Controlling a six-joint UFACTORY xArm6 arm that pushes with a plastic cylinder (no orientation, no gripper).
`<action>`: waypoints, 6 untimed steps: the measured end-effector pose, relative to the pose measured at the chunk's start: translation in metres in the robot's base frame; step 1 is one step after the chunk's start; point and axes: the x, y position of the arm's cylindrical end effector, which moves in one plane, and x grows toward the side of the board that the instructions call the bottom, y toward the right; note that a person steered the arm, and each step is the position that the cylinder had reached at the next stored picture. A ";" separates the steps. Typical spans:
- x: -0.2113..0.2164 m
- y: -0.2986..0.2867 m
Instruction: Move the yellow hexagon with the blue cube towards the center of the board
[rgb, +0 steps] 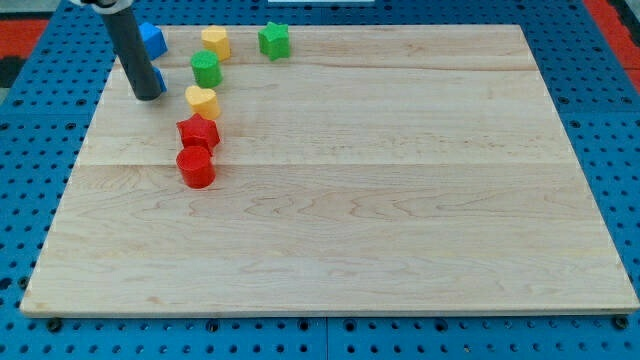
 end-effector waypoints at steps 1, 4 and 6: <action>0.008 -0.002; -0.092 -0.070; -0.092 0.034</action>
